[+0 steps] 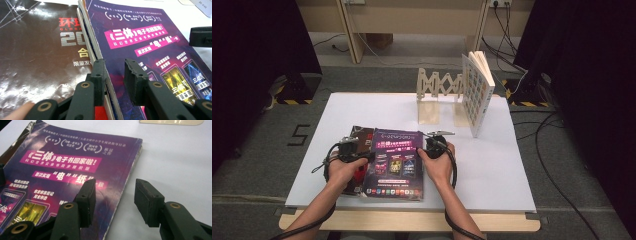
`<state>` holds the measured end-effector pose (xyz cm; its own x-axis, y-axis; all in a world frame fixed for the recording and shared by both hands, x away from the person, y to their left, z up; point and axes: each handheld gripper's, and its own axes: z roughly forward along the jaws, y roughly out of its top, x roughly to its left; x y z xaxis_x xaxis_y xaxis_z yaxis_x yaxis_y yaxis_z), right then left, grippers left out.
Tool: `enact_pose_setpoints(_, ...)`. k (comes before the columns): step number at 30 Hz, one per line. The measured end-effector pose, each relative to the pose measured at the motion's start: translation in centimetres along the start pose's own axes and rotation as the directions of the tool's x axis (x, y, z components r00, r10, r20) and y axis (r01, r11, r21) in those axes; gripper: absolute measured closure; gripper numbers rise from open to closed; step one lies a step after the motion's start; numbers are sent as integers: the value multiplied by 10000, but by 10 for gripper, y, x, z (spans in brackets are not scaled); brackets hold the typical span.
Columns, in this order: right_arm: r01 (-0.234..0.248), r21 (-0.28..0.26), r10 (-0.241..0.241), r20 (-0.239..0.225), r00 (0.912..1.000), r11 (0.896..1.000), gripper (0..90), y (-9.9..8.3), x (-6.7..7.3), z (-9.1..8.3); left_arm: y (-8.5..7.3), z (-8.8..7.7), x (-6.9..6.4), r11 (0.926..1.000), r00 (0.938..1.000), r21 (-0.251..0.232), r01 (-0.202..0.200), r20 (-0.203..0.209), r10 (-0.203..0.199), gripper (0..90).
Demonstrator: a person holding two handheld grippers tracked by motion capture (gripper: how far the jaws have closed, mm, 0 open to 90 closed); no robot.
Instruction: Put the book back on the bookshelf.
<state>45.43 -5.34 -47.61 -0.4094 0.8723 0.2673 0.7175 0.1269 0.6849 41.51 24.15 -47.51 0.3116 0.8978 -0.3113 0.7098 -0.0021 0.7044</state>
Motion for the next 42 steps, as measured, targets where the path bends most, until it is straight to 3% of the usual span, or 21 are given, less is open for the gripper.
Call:
enact_pose_setpoints(4,-6,22,6,36,10000,10000,520,4,-1,0,1,2,-1,10000,10000,36,78,-53,-77,670)
enact_pose_setpoints(8,37,59,-38,95,9999,10000,520,5,-2,-1,2,0,3,9952,9950,32,980,182,-981,638)
enact_pose_setpoints(11,94,4,-94,79,9999,10000,520,5,-3,-3,3,-1,2,9925,9923,113,1220,199,-1222,636)
enact_pose_setpoints(14,7,-18,-7,119,9999,10000,520,4,-4,-5,4,0,1,9929,9929,137,1180,135,-1181,647)
enact_pose_setpoints(19,-19,57,18,124,9999,10000,520,3,-5,-5,8,2,0,9968,9971,248,756,-109,-754,682)
enact_pose_setpoints(21,-54,96,53,73,10000,9999,518,2,-6,-3,11,3,-3,9971,9973,193,736,-4,-736,704)
enact_pose_setpoints(28,56,131,-57,120,9999,9999,514,3,-10,0,13,12,-14,9988,9995,404,275,111,-280,682)
enact_pose_setpoints(34,-371,363,368,86,9993,9987,507,10,-17,2,7,15,-16,9981,9999,603,139,93,-145,674)
enact_pose_setpoints(42,-517,657,511,102,9986,9965,494,20,-25,14,9,18,-19,9978,9999,654,-62,-156,72,665)
